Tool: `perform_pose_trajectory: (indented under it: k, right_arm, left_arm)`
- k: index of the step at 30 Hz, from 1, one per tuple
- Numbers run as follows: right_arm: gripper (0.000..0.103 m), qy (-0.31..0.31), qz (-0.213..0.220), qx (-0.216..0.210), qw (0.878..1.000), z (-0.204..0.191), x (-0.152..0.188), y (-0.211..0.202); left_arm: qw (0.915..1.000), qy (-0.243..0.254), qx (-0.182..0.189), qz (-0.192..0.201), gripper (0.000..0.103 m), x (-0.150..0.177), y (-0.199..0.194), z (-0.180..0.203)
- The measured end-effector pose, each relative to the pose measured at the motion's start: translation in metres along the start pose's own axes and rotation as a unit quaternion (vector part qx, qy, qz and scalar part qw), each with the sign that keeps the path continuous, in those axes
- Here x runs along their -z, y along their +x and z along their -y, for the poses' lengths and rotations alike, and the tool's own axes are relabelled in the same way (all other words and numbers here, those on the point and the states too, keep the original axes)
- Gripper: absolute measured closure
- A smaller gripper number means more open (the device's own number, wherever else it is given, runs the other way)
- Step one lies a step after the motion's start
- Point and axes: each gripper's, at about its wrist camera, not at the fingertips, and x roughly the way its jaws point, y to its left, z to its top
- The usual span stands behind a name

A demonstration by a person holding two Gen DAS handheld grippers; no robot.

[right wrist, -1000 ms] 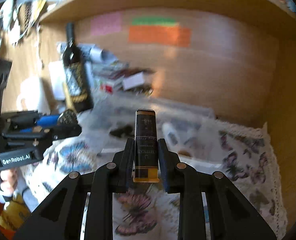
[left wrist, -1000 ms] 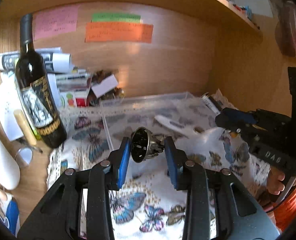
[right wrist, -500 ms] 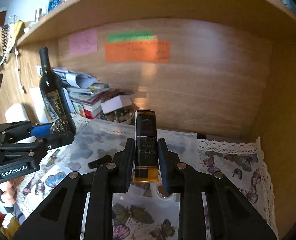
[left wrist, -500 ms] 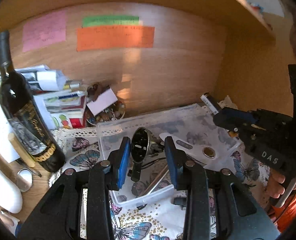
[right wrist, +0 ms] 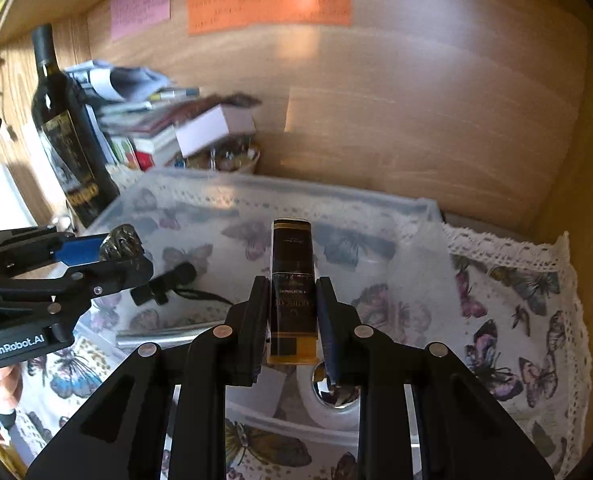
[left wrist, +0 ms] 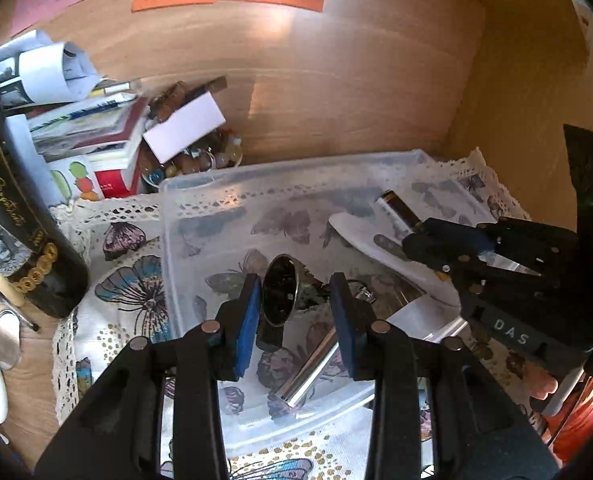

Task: Organize rigid objects
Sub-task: 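Carry both objects over the box and open both grippers to drop them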

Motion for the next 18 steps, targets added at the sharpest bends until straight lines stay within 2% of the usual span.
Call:
perform_pose_trajectory:
  k: [5,9,12,18]
  right_arm:
    - [0.081,-0.006,-0.022,0.004,1.0,-0.002,0.001,0.006]
    - [0.08,-0.008,-0.024,0.005,1.0,-0.002,0.0,0.005]
    - [0.071,-0.015,-0.019,0.002,1.0,-0.003,-0.002,0.001]
    - [0.063,-0.027,0.012,0.005,1.0,-0.01,-0.004,-0.026]
  left_arm:
    - [0.9999,0.013,-0.007,0.003,0.067,0.0,0.002,0.004]
    - [0.9998,0.014,-0.011,0.008,0.055,-0.001,-0.002,0.004]
    - [0.9995,0.015,-0.017,0.021,0.047,-0.002,-0.011,0.004]
    - [0.9984,0.017,-0.024,0.049,0.029,-0.001,-0.038,0.006]
